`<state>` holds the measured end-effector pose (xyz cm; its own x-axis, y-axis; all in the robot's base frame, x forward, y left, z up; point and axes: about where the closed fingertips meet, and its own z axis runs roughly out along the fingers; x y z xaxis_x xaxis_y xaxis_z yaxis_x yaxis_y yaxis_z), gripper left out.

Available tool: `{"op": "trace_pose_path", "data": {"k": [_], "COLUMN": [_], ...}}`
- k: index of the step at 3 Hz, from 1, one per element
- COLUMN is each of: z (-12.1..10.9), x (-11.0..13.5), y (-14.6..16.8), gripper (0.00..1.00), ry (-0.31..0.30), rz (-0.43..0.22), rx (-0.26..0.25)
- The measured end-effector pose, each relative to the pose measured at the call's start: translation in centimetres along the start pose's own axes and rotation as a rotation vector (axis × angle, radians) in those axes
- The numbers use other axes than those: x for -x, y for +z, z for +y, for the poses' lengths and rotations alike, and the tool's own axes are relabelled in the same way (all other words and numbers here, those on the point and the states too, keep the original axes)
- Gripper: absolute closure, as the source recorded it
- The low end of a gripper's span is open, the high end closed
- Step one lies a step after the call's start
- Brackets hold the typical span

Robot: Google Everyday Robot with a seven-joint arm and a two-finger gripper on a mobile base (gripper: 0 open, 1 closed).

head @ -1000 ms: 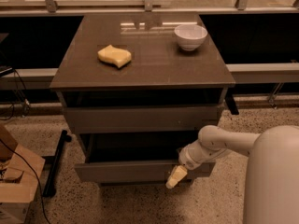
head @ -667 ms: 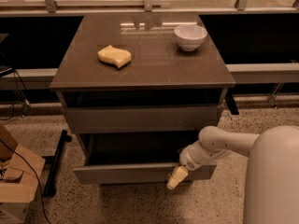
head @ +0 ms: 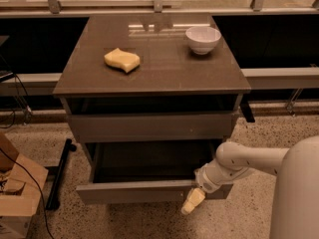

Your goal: Open middle drawer

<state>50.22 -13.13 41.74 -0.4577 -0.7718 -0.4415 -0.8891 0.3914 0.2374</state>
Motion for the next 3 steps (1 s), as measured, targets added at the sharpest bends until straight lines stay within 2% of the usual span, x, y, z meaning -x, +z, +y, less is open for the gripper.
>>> {"op": "trace_pose_path", "data": {"k": [2, 3], "z": [0.4, 2.1], "x": [-0.1, -1.6], "y": [0.0, 0.0], "gripper": [0.03, 0.26], "ry": [-0.011, 0.006], "rz": [0.02, 0.109], "rx": [0.008, 0.025]}}
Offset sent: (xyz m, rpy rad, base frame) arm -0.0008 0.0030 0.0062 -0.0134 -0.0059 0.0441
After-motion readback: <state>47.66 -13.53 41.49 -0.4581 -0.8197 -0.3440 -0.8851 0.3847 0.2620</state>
